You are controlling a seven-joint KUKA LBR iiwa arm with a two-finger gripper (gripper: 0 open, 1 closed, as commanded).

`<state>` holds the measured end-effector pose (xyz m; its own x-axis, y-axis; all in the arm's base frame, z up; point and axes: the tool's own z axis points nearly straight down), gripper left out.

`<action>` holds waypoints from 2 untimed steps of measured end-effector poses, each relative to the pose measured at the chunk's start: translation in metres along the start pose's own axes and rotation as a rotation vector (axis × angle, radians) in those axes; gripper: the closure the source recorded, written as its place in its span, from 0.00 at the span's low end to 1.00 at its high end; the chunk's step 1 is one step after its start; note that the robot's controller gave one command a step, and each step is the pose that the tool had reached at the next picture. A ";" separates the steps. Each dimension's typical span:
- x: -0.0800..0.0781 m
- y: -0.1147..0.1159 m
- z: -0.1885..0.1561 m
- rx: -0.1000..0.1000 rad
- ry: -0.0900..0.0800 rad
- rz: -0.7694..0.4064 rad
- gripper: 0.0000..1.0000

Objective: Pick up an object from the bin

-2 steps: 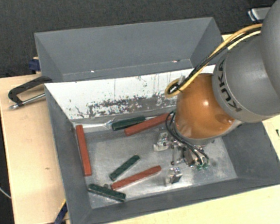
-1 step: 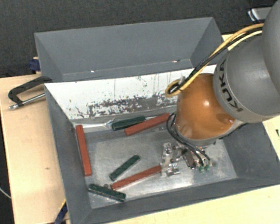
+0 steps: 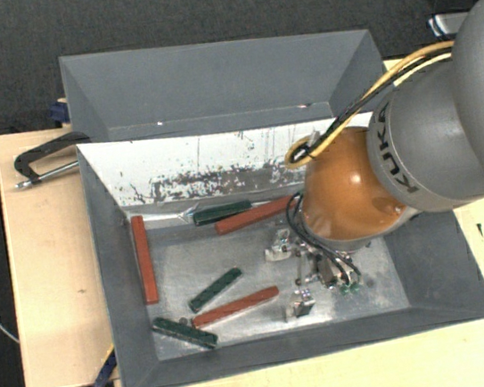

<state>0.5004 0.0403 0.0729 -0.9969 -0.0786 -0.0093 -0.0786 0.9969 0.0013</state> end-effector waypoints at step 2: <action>-0.015 -0.002 -0.003 -0.003 0.029 0.098 1.00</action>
Offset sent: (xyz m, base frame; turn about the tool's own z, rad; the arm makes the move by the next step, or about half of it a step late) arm 0.0171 -0.0038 -0.0029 0.1026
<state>0.5156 0.0392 0.0757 -0.9996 0.0196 0.0203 0.0197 0.9998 0.0036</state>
